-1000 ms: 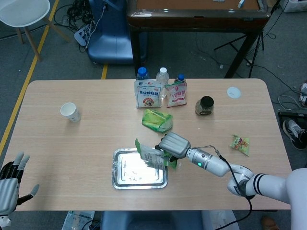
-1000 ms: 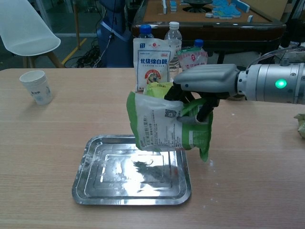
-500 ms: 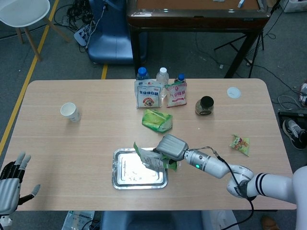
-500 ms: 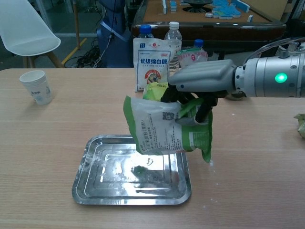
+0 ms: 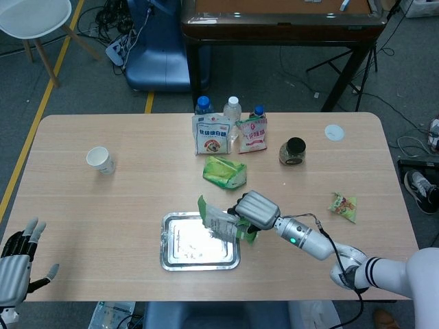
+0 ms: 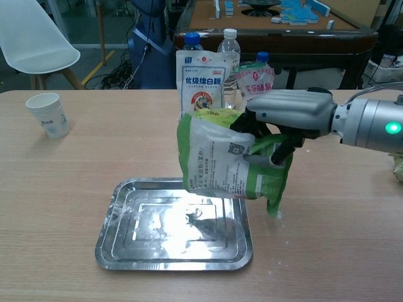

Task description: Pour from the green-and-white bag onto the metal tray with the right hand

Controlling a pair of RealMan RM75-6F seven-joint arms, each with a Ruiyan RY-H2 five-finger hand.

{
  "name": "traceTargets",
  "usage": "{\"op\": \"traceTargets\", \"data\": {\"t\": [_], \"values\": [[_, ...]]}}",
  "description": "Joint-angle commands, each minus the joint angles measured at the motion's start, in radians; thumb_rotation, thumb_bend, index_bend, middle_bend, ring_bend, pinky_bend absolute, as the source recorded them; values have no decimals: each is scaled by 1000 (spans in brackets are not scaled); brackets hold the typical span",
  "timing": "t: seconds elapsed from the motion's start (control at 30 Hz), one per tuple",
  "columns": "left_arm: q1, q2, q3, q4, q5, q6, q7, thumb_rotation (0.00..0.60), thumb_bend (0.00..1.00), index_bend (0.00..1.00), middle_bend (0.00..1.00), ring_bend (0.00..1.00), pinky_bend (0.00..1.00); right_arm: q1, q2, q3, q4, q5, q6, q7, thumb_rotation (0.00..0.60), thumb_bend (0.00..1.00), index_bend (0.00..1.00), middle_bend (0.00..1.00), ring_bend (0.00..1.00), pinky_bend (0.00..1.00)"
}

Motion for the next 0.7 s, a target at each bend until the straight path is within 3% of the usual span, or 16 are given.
{"op": "traceTargets", "data": {"t": [0.03,0.33,0.7], "values": [[-1,-2,0,-1,0,-2,2,600,230,21,0,81,57,-50,-71,-29,114,-36,92,100,600,620,788,680,578,561],[-2,-4,2,-7,-2,-7,11,600,230,21,0,81,57,-119,-233,-53,410,-79,270,295,600,620,788,679,571,561],[-6,-3,2,-14,-3,-14,20,600,229,20,0,81,57,-173,-370,-77,667,-84,354,457,600,609,788,661,552,554]]}}
